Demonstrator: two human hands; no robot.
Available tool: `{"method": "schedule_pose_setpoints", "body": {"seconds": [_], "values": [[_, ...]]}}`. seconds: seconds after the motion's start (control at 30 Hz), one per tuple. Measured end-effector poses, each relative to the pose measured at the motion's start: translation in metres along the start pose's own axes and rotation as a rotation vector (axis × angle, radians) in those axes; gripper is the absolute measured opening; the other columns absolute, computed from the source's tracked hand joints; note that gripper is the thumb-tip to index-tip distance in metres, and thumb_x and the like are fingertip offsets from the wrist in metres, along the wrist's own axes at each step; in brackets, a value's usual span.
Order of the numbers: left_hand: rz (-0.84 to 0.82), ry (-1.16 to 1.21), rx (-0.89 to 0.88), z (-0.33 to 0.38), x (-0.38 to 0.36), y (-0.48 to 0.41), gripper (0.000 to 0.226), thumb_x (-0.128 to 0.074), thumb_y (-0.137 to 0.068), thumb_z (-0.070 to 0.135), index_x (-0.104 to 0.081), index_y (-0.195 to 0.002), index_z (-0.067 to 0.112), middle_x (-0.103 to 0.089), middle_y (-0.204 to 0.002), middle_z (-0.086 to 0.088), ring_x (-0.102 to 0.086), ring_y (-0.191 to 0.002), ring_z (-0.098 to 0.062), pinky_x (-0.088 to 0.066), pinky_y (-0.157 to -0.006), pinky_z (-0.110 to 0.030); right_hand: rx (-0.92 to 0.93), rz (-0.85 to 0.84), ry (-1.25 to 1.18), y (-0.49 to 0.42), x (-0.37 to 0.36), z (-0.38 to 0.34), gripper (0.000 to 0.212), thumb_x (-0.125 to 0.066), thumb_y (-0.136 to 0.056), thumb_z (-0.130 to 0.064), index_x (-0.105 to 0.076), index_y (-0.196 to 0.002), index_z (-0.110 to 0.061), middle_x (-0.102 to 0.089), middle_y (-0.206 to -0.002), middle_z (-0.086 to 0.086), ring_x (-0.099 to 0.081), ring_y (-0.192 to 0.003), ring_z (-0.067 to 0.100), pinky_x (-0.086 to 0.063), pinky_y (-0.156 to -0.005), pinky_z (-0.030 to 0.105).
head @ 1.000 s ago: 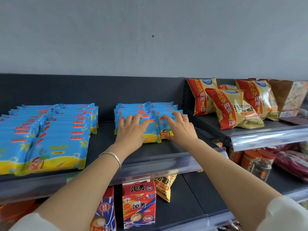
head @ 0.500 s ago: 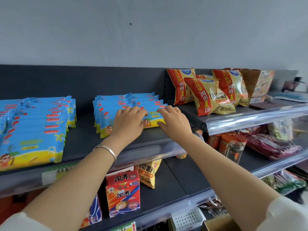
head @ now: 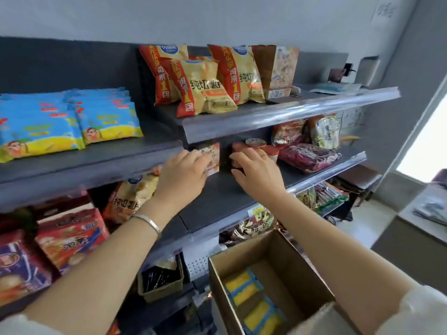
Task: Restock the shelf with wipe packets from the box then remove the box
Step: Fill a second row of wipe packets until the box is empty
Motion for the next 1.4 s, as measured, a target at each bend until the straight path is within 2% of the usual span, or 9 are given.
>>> {"method": "schedule_pose_setpoints", "body": {"seconds": [0.1, 0.23, 0.37, 0.6, 0.93, 1.1, 1.2, 1.3, 1.4], "values": [[-0.114, 0.069, -0.019, 0.049, -0.049, 0.012, 0.031, -0.075, -0.072, 0.012, -0.067, -0.102, 0.012, -0.067, -0.095, -0.008, -0.062, -0.087, -0.033, -0.048, -0.069, -0.039, -0.095, -0.13, -0.005, 0.052, -0.022, 0.044, 0.029, -0.068, -0.08, -0.02, -0.066, -0.107, -0.012, -0.065, -0.098, 0.01, -0.06, -0.091, 0.037, -0.051, -0.065, 0.039], [-0.386, 0.135, -0.006, 0.096, -0.124, 0.033, 0.033, -0.053, -0.09, 0.021, -0.054, -0.124, 0.019, -0.059, -0.116, -0.003, -0.052, -0.109, -0.029, -0.04, -0.087, -0.04, -0.203, -0.331, -0.02, 0.119, -0.07, 0.08, 0.033, -0.06, -0.09, -0.024, -0.058, -0.122, -0.017, -0.06, -0.112, 0.007, -0.054, -0.107, 0.034, -0.048, -0.074, 0.041], [-0.689, 0.105, -0.094, 0.13, -0.2, 0.071, 0.034, -0.047, -0.092, 0.025, -0.049, -0.126, 0.022, -0.053, -0.123, -0.002, -0.045, -0.119, -0.026, -0.036, -0.096, -0.038, -0.325, -0.585, -0.036, 0.18, -0.122, 0.105, 0.036, -0.05, -0.093, -0.026, -0.049, -0.129, -0.021, -0.052, -0.123, 0.004, -0.048, -0.115, 0.03, -0.049, -0.083, 0.042], [-1.011, 0.204, -0.179, 0.146, -0.304, 0.114, 0.028, -0.05, -0.094, 0.03, -0.049, -0.122, 0.023, -0.053, -0.12, -0.003, -0.048, -0.115, -0.026, -0.042, -0.092, -0.04, -0.49, -1.04, -0.085, 0.276, -0.204, 0.135, 0.045, -0.051, -0.093, -0.033, -0.042, -0.137, -0.028, -0.049, -0.128, 0.004, -0.047, -0.12, 0.028, -0.049, -0.086, 0.039], [-1.466, 0.298, -0.07, 0.162, -0.42, 0.212, 0.034, -0.05, -0.095, 0.027, -0.044, -0.126, 0.013, -0.047, -0.123, -0.009, -0.051, -0.113, -0.03, -0.048, -0.088, -0.045, -0.827, -1.359, -0.211, 0.385, -0.281, 0.146, 0.052, -0.057, -0.091, -0.03, -0.041, -0.139, -0.017, -0.052, -0.131, 0.009, -0.054, -0.117, 0.03, -0.05, -0.088, 0.037], [-1.529, 0.278, -0.004, 0.171, -0.456, 0.231, 0.039, -0.047, -0.094, 0.017, -0.04, -0.131, 0.008, -0.039, -0.135, -0.017, -0.042, -0.124, -0.036, -0.039, -0.101, -0.043, -0.859, -1.541, -0.239, 0.423, -0.312, 0.152, 0.039, -0.055, -0.092, -0.022, -0.051, -0.128, -0.009, -0.054, -0.127, 0.013, -0.054, -0.115, 0.03, -0.047, -0.088, 0.034], [-1.567, 0.245, 0.115, 0.166, -0.476, 0.244, 0.054, -0.042, -0.094, 0.015, -0.024, -0.145, 0.012, -0.026, -0.146, -0.019, -0.032, -0.132, -0.038, -0.033, -0.107, -0.046, -0.896, -1.609, -0.243, 0.438, -0.327, 0.154, 0.042, -0.053, -0.093, -0.023, -0.049, -0.132, -0.007, -0.051, -0.132, 0.014, -0.051, -0.12, 0.03, -0.044, -0.094, 0.033], [-1.631, 0.193, 0.21, 0.158, -0.487, 0.266, 0.067, -0.04, -0.096, 0.019, -0.002, -0.151, 0.017, -0.004, -0.155, -0.016, -0.016, -0.14, -0.037, -0.023, -0.112, -0.047, -0.956, -1.614, -0.268, 0.446, -0.342, 0.152, 0.045, -0.056, -0.091, -0.018, -0.048, -0.133, -0.007, -0.051, -0.133, 0.014, -0.051, -0.121, 0.029, -0.042, -0.095, 0.032], [-1.589, 0.154, 0.295, 0.154, -0.492, 0.272, 0.067, -0.034, -0.096, 0.013, 0.004, -0.151, 0.018, -0.004, -0.155, -0.015, -0.018, -0.139, -0.036, -0.025, -0.11, -0.045, -1.055, -1.567, -0.297, 0.451, -0.352, 0.153, 0.054, -0.063, -0.087, -0.017, -0.043, -0.137, -0.01, -0.05, -0.136, 0.013, -0.049, -0.125, 0.031, -0.042, -0.099, 0.034]]}}
Point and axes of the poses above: each hand's wrist, its own y-axis away from the middle knuckle, its own x-axis out of the back of the hand, z = x × y, the point moved 10 cm from there along -y, towards the middle knuckle
